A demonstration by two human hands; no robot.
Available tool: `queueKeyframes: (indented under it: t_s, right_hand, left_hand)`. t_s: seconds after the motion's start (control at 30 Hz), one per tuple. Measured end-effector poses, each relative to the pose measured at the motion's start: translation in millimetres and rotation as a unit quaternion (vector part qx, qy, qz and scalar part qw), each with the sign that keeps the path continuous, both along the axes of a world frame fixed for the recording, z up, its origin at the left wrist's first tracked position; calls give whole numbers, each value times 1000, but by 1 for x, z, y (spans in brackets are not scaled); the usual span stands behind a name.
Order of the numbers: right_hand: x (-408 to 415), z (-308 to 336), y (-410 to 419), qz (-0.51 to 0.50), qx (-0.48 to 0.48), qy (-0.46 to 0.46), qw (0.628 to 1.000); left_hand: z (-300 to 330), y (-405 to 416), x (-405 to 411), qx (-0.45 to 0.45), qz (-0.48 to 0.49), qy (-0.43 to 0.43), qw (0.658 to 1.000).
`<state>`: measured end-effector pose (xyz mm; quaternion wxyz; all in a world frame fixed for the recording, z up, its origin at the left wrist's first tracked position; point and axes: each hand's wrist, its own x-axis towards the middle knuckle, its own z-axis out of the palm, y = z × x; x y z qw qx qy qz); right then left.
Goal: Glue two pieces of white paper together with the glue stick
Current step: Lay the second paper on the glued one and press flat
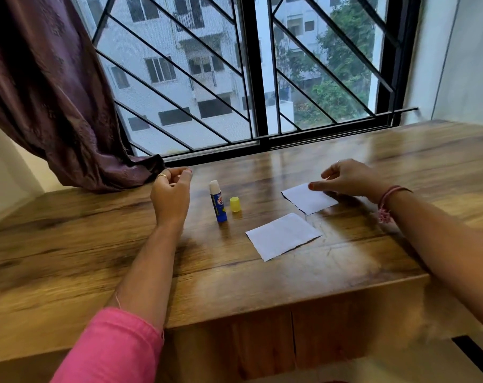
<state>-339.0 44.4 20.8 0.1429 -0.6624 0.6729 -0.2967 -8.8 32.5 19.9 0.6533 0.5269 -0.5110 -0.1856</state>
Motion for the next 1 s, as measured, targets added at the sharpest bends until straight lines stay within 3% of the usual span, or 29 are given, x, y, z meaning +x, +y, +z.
queueKeyframes:
  t_s: [0.13,0.27,0.43,0.57,0.73,1.0]
  right_hand:
    - [11,-5,0,1,7,57,998]
    - [16,-8,0,11,16,83,996]
    - [15,-5,2,14,26,76,997]
    - [10,-4,9,11,46,73,996]
    - [1,-3,19,-18,54,98,994]
    - [-16,-7,32,-34,66,78,994]
  left_hand:
    - [5,16,-12,-112,-64,-57,990]
    - [4,34,-27,-184,-186,-232,937]
    - [0,46,-48,-152,-295,-360,872]
    - [-8,47,-58,-70,-347,-446,822]
    - [-15,45,-62,-10,-325,-497,805]
    - [-16,44,-65,29,-348,-502,791]
